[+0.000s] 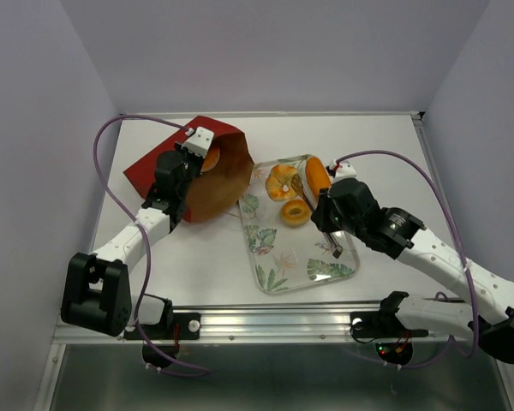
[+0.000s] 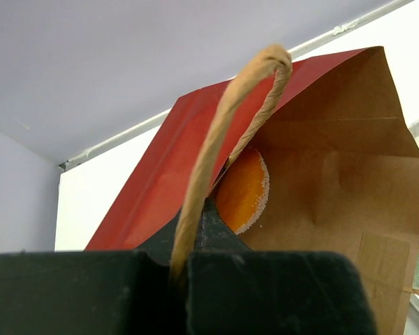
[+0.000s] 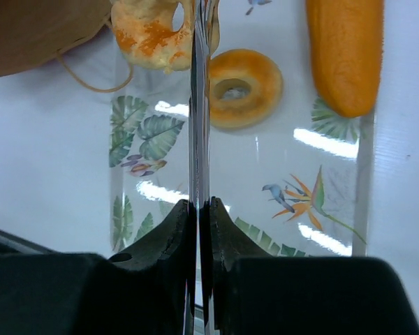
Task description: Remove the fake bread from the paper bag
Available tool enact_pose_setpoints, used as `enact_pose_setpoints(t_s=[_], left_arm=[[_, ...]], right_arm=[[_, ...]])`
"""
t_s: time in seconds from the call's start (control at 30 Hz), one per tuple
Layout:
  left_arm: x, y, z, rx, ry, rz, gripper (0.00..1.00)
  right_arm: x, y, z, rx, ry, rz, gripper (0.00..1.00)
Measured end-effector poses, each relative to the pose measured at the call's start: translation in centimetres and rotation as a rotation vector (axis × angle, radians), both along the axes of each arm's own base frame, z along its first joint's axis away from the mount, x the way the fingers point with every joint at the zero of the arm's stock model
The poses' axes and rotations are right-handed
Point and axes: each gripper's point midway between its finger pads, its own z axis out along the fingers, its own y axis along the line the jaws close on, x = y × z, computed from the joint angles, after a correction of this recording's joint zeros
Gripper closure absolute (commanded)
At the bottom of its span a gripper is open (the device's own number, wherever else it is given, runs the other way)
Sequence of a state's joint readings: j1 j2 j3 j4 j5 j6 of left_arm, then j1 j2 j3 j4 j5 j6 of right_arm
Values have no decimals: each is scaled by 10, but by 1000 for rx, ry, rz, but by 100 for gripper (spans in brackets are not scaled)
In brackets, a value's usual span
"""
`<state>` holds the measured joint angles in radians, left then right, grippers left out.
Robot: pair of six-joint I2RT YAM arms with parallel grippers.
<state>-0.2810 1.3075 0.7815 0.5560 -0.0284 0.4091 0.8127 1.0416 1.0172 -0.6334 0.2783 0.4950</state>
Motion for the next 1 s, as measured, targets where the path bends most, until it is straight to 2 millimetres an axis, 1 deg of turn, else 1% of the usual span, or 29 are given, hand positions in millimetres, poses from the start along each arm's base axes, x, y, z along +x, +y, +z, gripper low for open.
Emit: enact_pose_setpoints(t_s=[0.1, 0.27, 0.37, 0.5, 0.57, 0.63, 0.67, 0.7, 0.73, 0.8, 0.83, 0.87, 0.9, 0.93, 0.97, 1.0], left_arm=[[0, 1, 1, 1, -1, 3, 100], [1, 1, 2, 4, -4, 6, 100], [1, 1, 2, 7, -5, 4, 100], [1, 1, 2, 8, -4, 3, 100], [0, 1, 2, 7, -3, 2, 100], [0, 0, 1, 3, -2, 2, 100], [0, 0, 1, 2, -2, 2, 100], [0, 0, 1, -1, -1, 2, 100], [0, 0, 1, -4, 0, 3, 100], [0, 0, 1, -8, 1, 3, 100], [0, 0, 1, -13, 2, 5, 100], [0, 0, 1, -18, 3, 8, 100], [0, 1, 1, -26, 4, 14, 100], [0, 1, 1, -37, 7, 22, 100], [0, 2, 0, -46, 9, 28, 100], [0, 2, 0, -57, 11, 36, 100]], right_arm=[[11, -10, -7, -32, 9, -52, 99], [41, -28, -33, -74, 69, -144, 97], [61, -26, -43, -63, 80, -152, 97], [79, -9, -56, -41, 90, -103, 94], [88, 0, -62, -32, 98, -82, 89], [101, 12, -72, -26, 113, -58, 85], [104, 14, -76, -26, 119, -53, 82], [106, 16, -80, -29, 127, -51, 81], [108, 18, -86, -32, 138, -49, 74], [112, 20, -94, -41, 150, -48, 70], [113, 21, -98, -42, 157, -51, 63], [115, 20, -101, -48, 162, -53, 61], [116, 20, -104, -53, 167, -53, 61], [117, 20, -105, -54, 170, -56, 54], [118, 19, -106, -56, 172, -60, 54], [119, 19, -106, -56, 171, -60, 49]])
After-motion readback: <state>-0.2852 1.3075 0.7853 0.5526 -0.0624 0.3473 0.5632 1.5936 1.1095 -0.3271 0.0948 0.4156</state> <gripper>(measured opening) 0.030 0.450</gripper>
